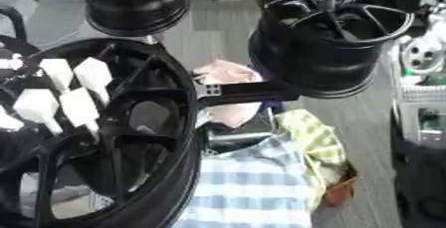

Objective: Pull the pin out of the wheel hub.

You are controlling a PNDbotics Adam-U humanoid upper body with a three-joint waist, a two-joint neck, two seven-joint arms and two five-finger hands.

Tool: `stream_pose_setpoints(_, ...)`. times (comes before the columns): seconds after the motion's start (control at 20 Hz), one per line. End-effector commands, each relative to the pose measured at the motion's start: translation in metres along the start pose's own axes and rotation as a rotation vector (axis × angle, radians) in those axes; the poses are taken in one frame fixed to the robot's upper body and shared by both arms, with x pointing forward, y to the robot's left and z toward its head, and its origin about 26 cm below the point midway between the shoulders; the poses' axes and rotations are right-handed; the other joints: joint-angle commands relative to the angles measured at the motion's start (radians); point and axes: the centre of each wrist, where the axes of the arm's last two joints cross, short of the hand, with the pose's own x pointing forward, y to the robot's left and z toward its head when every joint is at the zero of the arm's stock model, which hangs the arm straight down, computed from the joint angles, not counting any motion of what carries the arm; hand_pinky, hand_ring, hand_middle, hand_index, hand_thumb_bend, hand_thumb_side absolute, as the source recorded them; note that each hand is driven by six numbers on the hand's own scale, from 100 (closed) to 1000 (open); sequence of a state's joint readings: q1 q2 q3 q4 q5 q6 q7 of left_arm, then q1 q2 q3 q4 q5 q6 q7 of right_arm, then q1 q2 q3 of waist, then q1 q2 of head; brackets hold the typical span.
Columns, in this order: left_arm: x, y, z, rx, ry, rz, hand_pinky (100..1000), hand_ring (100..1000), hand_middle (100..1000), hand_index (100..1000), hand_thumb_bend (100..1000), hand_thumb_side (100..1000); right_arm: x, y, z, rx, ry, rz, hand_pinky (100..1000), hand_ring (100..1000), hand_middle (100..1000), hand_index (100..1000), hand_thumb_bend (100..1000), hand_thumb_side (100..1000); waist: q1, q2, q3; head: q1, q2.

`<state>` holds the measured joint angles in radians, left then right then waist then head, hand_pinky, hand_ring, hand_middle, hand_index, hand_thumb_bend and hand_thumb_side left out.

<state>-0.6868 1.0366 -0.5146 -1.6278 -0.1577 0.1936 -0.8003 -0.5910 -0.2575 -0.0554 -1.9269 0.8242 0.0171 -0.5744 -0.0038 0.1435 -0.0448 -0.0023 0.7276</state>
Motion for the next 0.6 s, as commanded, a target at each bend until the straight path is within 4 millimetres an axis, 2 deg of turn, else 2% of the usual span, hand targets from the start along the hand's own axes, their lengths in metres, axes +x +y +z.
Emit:
stream_pose_setpoints(0.05,-0.0012,0.0074,0.0071,0.018,0.024,-0.025,684,672,644,768,430,170,0.0035,-0.0047,-0.0071,-0.033,-0.019,-0.007,752,732,687,812,100,415,0.001,-0.011,-0.001,0.003,-0.014)
stream_pose_setpoints(0.3,-0.0028,0.0068,0.0062,0.024,0.031,-0.021,654,627,599,729,322,104,0.0029,-0.0054,-0.0066,-0.038,-0.015,-0.006,752,732,687,812,100,419,0.001,-0.01,-0.001,0.002,-0.014)
stream_pose_setpoints(0.45,-0.0029,0.0071,0.0059,0.037,0.032,-0.012,627,586,548,684,232,101,0.0026,-0.0055,-0.0064,-0.039,-0.013,-0.006,752,732,687,812,100,419,0.001,-0.01,0.0,0.002,-0.014)
stream_pose_setpoints(0.6,-0.002,0.0079,0.0066,0.066,0.026,0.007,611,550,509,646,190,102,0.002,-0.0054,-0.006,-0.038,-0.01,-0.004,752,732,686,812,100,419,0.0,-0.01,0.0,0.001,-0.015)
